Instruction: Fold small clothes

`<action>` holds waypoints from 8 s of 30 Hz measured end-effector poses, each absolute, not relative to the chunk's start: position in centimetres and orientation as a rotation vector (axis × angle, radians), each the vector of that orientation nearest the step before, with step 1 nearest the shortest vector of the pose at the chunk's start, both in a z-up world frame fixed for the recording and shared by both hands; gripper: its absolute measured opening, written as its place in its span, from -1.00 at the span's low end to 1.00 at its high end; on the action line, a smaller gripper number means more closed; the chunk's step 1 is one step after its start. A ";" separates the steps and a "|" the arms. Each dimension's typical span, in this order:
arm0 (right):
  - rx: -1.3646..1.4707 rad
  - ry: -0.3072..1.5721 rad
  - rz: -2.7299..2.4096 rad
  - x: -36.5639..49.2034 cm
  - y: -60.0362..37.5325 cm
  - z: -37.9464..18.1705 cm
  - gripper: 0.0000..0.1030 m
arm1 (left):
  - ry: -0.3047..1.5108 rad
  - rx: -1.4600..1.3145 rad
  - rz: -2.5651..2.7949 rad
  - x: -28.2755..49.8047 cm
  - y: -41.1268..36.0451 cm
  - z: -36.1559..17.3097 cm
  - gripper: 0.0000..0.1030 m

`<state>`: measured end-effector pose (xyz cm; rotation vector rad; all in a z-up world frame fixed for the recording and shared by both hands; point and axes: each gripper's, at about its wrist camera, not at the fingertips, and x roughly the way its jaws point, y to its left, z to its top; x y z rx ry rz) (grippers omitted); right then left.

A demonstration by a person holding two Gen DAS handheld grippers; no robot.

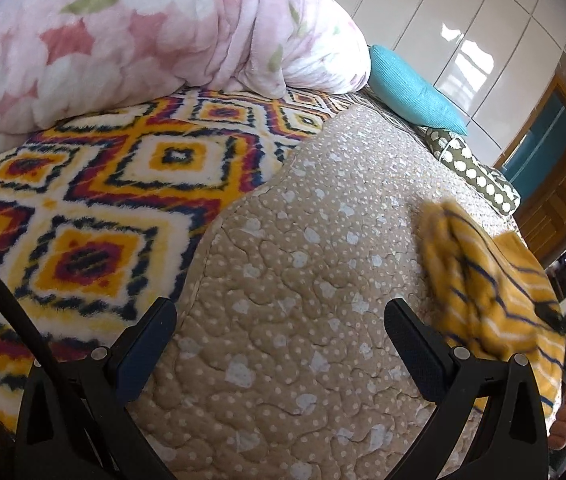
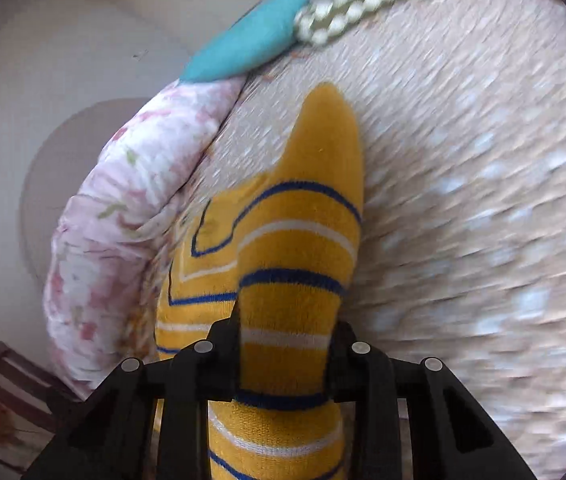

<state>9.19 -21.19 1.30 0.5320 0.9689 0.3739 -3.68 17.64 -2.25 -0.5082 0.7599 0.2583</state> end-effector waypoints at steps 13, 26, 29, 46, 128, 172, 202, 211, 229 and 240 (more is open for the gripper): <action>0.038 0.787 0.128 5.9 -19.2 8.2 0.00 | 0.776 -0.501 0.257 -3.4 17.4 -2.2 1.00; 0.053 1.014 0.417 8.0 -6.8 0.6 -0.31 | 0.790 -0.518 0.262 -3.4 17.9 -2.7 1.00; 0.097 1.028 0.441 7.3 -7.8 0.6 -0.31 | 0.793 -0.513 0.260 -3.4 17.9 -2.8 1.00; 0.264 1.002 0.550 -5.2 -13.1 0.0 -0.27 | 0.852 -0.350 0.386 -1.9 16.2 -4.5 1.00; 0.097 0.830 0.356 -0.8 -16.0 2.9 0.13 | 0.553 0.053 0.196 -16.0 1.2 6.8 1.00; 0.126 0.825 0.238 -2.2 -21.6 -0.1 -0.40 | 1.012 0.016 0.042 -7.1 -5.8 -4.2 1.00; -0.043 0.878 0.365 6.2 -13.7 1.1 -0.31 | 0.958 0.030 0.027 -7.9 -6.0 -4.4 1.00; 0.174 0.788 0.314 4.6 -17.5 2.7 -0.26 | 0.930 0.028 0.014 -8.5 -6.1 -4.4 1.00; 0.099 0.811 0.098 -13.4 -27.1 -0.5 0.07 | 0.847 0.062 0.108 -10.7 -7.5 0.1 1.00; 0.024 0.833 0.040 -12.9 -25.9 1.0 0.26 | 0.844 0.099 0.150 -12.4 -8.0 3.3 1.00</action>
